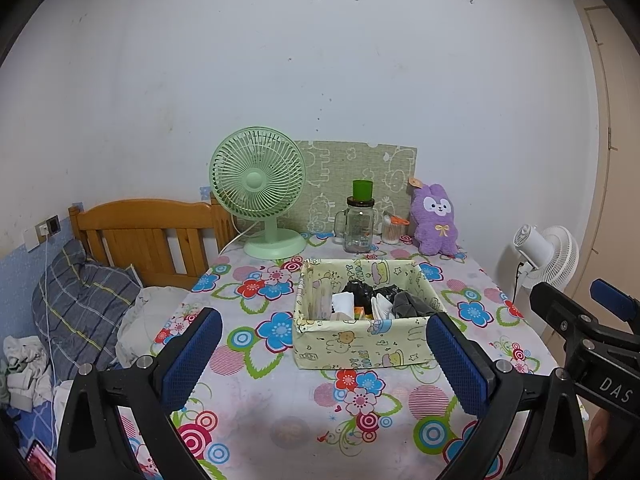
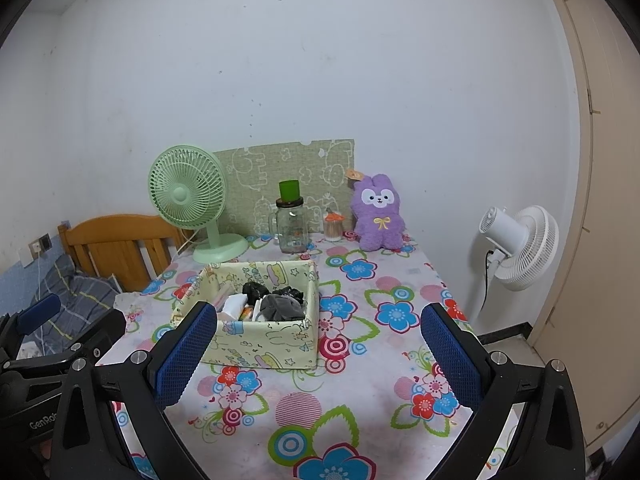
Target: Organize soft objects
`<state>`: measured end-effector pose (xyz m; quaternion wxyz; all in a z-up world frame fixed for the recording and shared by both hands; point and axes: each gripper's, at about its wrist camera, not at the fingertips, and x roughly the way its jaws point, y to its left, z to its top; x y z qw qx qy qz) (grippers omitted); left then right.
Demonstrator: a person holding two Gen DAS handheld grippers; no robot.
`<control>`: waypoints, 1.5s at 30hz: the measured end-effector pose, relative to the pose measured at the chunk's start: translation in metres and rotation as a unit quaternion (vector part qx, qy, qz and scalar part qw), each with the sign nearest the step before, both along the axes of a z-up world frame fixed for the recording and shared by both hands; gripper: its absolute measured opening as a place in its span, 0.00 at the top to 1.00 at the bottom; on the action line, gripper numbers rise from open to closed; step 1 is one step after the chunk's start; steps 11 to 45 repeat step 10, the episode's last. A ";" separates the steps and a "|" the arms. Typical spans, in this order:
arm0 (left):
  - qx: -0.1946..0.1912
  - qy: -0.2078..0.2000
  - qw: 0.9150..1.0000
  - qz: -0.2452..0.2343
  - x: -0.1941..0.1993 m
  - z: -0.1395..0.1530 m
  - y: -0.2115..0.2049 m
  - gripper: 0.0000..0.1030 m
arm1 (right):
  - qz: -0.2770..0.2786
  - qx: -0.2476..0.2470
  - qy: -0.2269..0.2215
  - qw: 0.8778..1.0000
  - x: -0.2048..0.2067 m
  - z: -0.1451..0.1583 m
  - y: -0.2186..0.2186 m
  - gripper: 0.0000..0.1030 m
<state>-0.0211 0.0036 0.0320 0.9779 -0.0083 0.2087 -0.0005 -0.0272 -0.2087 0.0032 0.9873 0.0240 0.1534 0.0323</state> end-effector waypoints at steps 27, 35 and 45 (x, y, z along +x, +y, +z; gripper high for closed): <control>0.000 0.000 1.000 0.000 0.000 0.000 0.000 0.00 | 0.000 0.001 0.001 1.000 0.000 0.000 0.000 0.00; 0.000 0.000 1.000 0.000 0.000 0.000 0.000 0.00 | 0.000 0.001 0.001 1.000 0.000 0.000 0.000 0.00; 0.000 0.000 1.000 0.000 0.000 0.000 0.000 0.00 | 0.000 0.001 0.001 1.000 0.000 0.000 0.000 0.00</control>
